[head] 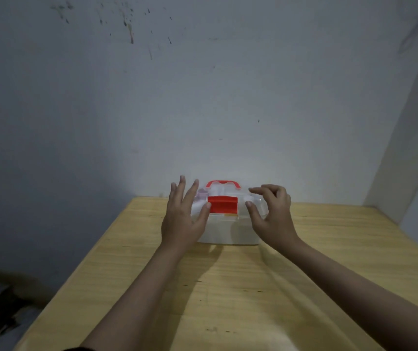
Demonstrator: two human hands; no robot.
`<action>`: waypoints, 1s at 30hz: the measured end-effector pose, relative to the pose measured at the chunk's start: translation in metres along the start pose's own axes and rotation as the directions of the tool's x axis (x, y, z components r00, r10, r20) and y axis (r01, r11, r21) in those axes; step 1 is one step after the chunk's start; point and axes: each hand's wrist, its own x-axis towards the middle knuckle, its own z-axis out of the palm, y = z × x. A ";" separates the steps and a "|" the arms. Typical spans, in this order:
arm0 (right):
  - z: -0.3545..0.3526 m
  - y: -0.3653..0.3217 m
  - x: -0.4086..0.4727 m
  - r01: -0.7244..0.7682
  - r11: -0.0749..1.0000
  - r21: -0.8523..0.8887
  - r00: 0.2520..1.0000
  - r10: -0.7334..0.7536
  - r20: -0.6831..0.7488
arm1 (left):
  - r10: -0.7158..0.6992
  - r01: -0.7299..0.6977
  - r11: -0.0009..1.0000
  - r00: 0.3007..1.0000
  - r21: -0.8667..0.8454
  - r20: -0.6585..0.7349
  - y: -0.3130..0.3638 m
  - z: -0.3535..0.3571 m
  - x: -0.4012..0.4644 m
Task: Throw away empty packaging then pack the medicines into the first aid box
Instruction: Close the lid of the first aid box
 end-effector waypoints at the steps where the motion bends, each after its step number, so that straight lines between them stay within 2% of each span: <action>1: -0.002 -0.002 0.002 0.007 1.000 0.002 1.000 -0.007 -0.007 | -0.011 0.011 1.000 1.000 -0.011 0.021 -0.001 0.001 0.001; 4: -0.005 -0.011 0.014 0.058 0.998 0.004 0.998 -0.058 -0.007 | -0.025 0.027 0.998 0.999 -0.054 0.026 -0.005 0.005 0.001; 7: -0.002 -0.022 0.025 0.080 0.996 0.040 0.993 -0.083 0.079 | -0.014 0.015 0.996 1.000 -0.092 0.009 -0.011 0.007 0.000; 12: 0.009 -0.026 0.030 -0.081 0.985 0.151 0.981 0.052 0.188 | 0.015 -0.011 0.991 0.999 -0.132 0.034 -0.020 0.003 0.003; 20: 0.006 -0.021 0.024 -0.016 0.998 0.068 0.945 -0.007 0.328 | 0.011 -0.010 0.981 1.000 -0.195 0.005 -0.023 0.005 0.002; 30: 0.012 -0.010 0.018 0.105 0.992 0.070 0.949 -0.121 0.291 | 0.031 -0.032 0.980 0.999 -0.195 -0.008 -0.025 0.007 0.001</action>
